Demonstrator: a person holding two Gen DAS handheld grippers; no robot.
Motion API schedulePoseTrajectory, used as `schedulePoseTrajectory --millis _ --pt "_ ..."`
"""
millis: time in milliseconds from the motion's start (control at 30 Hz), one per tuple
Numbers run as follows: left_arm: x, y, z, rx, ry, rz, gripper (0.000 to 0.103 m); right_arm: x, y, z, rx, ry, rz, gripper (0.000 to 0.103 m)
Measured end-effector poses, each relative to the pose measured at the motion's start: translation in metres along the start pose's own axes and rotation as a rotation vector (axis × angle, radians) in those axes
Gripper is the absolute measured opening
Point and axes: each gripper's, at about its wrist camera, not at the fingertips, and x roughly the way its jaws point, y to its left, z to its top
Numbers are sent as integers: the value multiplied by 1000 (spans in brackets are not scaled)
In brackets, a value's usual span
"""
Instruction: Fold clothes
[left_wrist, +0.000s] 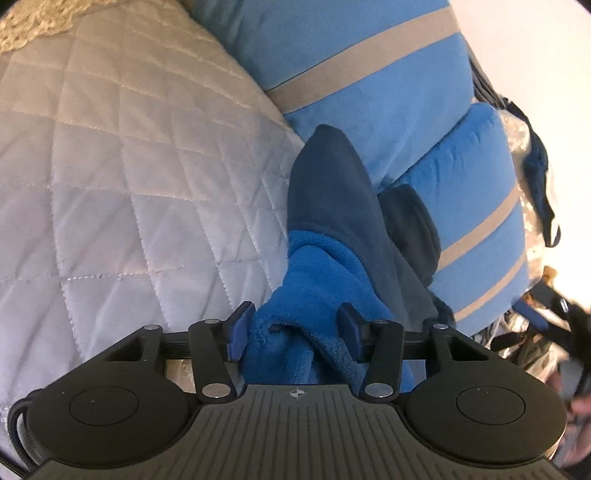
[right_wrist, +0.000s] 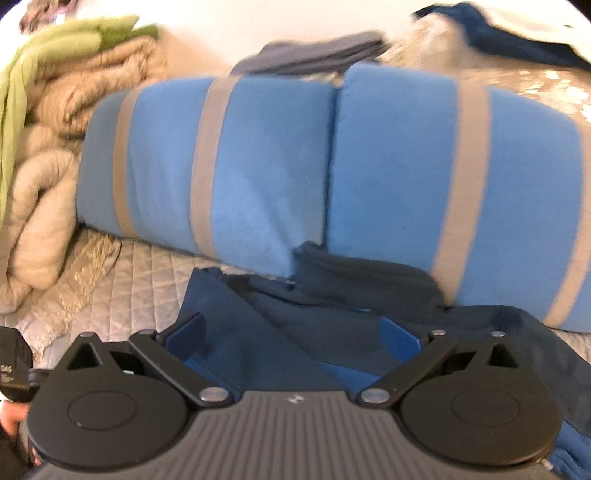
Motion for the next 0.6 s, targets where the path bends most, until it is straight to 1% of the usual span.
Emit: schedulePoseTrajectory --millis 67,133,200,267,333,500,600 --pt "-1 2 -2 3 -13 -10 46 20 11 6 -39 17 21 102" --pt "-2 3 -4 11 -26 -20 42 38 23 8 -93 18 45 101" --pt "-3 4 -5 24 -36 -24 41 55 35 10 -158 7 64 95" --pt "-3 3 -6 40 -44 -24 41 72 48 11 -232 -12 65 86" --pt "-3 2 -6 54 -47 -18 42 89 61 12 -304 -29 65 81" --pt "-3 1 -7 64 -52 -21 42 130 89 12 -428 -41 96 75" --pt "-3 1 -8 75 -58 -27 42 155 100 12 -458 -29 112 69"
